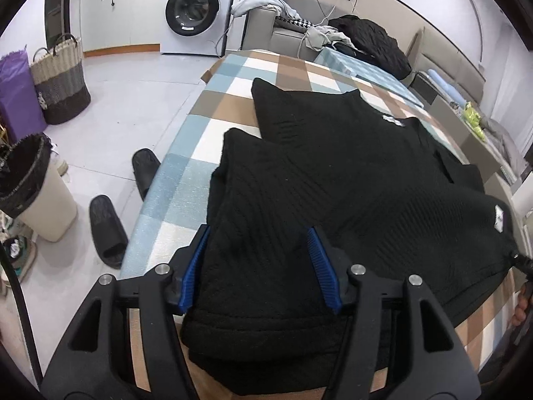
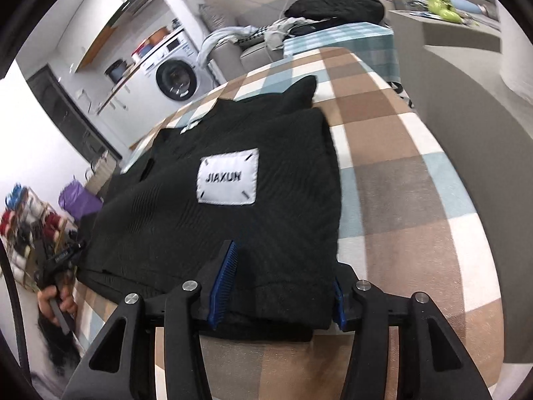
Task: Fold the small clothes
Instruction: 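Grasp the folded sweater edge with the right gripper while the left gripper grasps beside it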
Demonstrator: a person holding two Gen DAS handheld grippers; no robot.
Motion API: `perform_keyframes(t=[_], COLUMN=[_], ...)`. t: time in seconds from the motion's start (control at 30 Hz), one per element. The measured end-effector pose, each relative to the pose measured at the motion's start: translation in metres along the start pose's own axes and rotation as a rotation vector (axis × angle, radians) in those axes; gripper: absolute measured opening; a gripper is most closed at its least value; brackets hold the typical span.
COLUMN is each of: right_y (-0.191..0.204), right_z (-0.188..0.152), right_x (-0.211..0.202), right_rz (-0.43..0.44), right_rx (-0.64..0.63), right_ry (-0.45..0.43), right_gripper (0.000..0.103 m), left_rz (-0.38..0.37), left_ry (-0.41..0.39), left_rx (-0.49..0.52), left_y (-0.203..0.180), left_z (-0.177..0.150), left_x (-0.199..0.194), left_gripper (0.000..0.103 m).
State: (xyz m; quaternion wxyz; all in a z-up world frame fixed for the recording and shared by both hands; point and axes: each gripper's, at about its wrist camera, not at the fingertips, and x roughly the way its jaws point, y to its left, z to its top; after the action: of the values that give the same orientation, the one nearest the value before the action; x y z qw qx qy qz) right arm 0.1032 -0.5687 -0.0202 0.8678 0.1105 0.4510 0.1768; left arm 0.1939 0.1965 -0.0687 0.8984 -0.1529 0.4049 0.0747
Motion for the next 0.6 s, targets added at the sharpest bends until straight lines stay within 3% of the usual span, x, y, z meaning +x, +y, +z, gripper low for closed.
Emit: perform_keyframes(t=[0.07, 0.13, 0.3, 0.6], right_y=[0.007, 0.009, 0.017, 0.016], right_z=[0.000, 0.001, -0.004, -0.014], right_x=[0.004, 0.007, 0.007, -0.002], right_rz=[-0.021, -0.018, -0.026, -0.029], right_rx=[-0.035, -0.036, -0.066, -0.068], right_ry=[0.006, 0.010, 0.012, 0.019], right_gripper=[0.047, 0.041, 0.031, 0.031], left_rz=[-0.004, -0.037, -0.012, -0.020], left_ry=[0.001, 0.018, 0.021, 0.018], left_rx=[-0.002, 0.023, 0.077, 0.097], left_y=[-0.001, -0.006, -0.017, -0.016], left_z=[-0.001, -0.003, -0.006, -0.029], left_x=[0.000, 0.000, -0.005, -0.029], left_gripper=[0.043, 0.024, 0.021, 0.021])
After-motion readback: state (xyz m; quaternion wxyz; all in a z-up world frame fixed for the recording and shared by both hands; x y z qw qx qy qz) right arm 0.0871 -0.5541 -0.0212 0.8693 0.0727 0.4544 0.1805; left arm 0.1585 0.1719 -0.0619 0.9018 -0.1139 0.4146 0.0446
